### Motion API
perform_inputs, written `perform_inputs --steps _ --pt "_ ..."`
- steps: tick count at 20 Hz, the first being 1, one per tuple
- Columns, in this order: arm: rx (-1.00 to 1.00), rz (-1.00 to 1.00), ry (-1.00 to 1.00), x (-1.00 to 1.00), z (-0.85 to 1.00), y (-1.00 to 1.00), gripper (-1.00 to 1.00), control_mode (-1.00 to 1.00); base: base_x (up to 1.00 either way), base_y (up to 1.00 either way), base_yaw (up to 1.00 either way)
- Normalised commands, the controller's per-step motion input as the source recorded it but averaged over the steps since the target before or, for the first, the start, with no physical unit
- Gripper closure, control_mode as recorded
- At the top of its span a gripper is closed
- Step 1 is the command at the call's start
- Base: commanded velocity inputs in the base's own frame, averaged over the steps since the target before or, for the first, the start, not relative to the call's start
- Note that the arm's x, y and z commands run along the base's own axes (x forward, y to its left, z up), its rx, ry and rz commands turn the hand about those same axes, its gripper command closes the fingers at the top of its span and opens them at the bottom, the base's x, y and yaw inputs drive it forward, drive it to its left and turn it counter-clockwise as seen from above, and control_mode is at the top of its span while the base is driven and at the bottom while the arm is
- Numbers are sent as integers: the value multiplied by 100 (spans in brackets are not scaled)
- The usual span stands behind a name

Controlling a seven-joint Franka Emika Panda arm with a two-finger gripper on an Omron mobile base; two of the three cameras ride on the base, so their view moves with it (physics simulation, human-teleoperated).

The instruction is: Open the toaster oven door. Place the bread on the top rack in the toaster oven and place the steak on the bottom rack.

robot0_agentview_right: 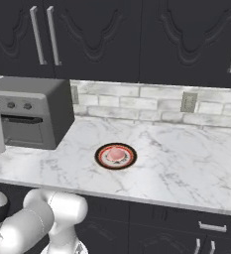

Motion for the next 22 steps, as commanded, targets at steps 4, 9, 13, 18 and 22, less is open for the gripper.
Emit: perform_inputs --steps 4,9,13,18,22 --pt "0 3 0 19 0 40 -100 -100 0 0 0" --pt "0 0 0 35 -2 42 -100 -100 0 0 0" --pt "0 0 0 32 -5 36 -100 -100 0 0 0" --pt "-2 0 -3 14 -7 33 -100 -100 0 0 0" --pt "-3 0 -3 22 -7 34 -100 -100 0 0 0"
